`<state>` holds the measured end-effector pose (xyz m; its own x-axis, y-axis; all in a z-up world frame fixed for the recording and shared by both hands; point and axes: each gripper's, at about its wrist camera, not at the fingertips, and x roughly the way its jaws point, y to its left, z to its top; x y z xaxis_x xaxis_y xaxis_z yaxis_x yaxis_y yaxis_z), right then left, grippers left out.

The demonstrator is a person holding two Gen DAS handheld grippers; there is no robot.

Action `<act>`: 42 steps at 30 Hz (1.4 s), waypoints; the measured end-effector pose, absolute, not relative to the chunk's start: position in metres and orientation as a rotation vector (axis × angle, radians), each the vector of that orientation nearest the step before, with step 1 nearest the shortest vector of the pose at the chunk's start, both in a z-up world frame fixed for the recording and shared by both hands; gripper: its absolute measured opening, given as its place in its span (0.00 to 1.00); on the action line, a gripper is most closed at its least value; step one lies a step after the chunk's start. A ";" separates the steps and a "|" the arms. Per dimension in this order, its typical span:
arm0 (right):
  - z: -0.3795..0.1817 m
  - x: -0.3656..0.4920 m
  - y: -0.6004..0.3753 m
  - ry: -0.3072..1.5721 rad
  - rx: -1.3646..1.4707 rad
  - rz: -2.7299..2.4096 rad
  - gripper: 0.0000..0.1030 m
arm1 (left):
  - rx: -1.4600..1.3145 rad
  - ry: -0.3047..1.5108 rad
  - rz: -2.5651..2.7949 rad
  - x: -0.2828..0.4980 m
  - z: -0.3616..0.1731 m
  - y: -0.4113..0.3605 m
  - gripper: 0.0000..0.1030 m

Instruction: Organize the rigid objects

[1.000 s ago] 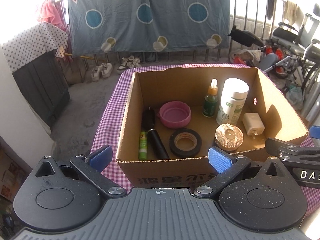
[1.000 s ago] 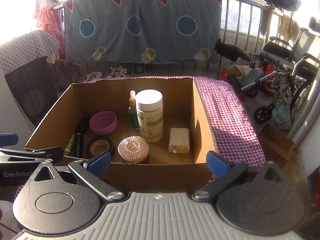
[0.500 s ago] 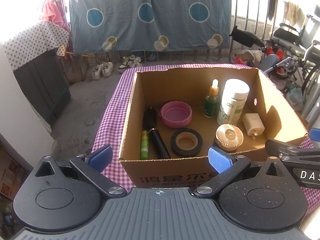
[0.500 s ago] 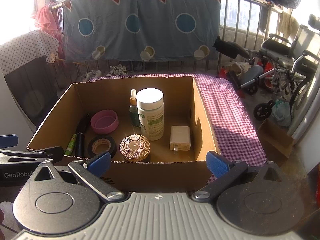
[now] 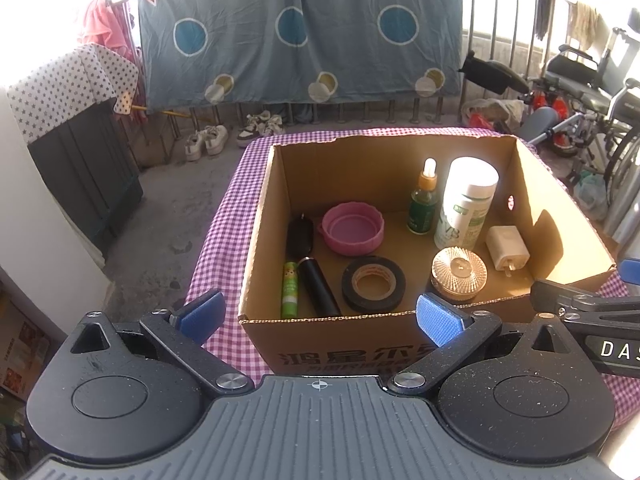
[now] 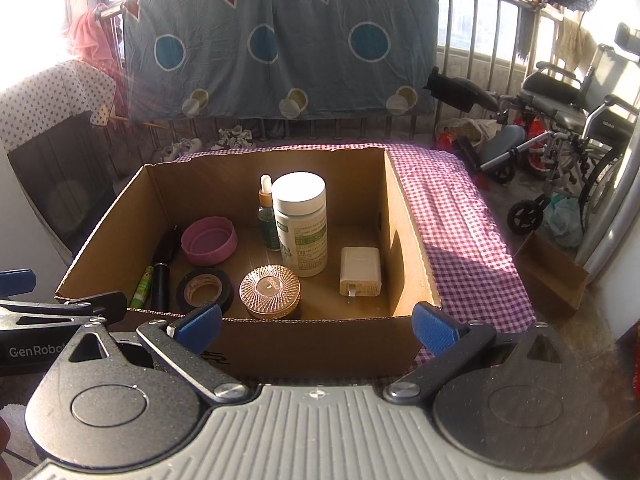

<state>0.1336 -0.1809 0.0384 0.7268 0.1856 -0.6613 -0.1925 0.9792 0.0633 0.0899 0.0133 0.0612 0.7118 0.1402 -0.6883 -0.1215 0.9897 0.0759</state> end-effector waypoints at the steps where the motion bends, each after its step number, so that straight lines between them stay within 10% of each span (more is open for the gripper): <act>1: 0.038 0.134 -0.181 0.728 -0.010 0.209 1.00 | 0.025 0.766 0.146 0.090 0.061 0.013 0.99; 42: 0.043 0.128 -0.181 0.722 -0.010 0.198 1.00 | 0.027 0.770 0.141 0.088 0.064 0.013 0.99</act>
